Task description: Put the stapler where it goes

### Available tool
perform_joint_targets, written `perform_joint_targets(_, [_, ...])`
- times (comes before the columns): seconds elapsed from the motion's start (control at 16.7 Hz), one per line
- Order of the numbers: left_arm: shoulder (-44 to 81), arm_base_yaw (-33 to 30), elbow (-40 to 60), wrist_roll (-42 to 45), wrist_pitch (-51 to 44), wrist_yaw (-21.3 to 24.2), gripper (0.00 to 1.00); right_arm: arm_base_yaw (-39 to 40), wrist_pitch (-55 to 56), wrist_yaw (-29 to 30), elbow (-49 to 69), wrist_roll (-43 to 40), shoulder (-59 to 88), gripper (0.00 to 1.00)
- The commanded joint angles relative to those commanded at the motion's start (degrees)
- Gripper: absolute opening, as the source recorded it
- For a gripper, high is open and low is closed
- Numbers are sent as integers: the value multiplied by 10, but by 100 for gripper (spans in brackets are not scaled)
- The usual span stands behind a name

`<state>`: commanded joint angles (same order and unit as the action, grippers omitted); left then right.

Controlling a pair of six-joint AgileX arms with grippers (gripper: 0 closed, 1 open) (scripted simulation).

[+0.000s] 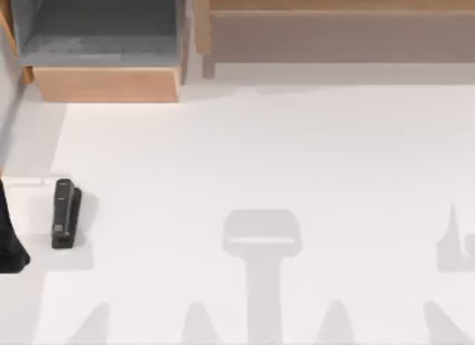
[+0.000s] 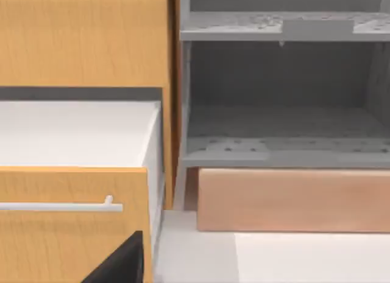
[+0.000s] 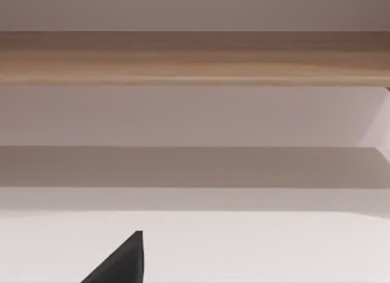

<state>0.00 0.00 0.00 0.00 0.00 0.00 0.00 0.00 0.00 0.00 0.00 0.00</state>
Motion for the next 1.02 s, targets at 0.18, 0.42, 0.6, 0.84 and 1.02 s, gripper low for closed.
perform_joint_targets(0.18, [6, -1, 5, -1, -4, 0, 100, 0, 0, 0, 0, 0, 0, 100])
perform_joint_targets(0.42, [90, -9, 76, -11, -57, 1, 100, 0, 0, 0, 0, 0, 0, 100])
perform_joint_targets(0.6, [217, -19, 168, -23, -126, 1, 100, 0, 0, 0, 0, 0, 0, 100])
perform_joint_targets(0.84, [452, -34, 315, -41, -238, 0, 100, 0, 0, 0, 0, 0, 0, 100])
perform_joint_targets(1.02, [626, -46, 427, -55, -326, -2, 100, 0, 0, 0, 0, 0, 0, 100])
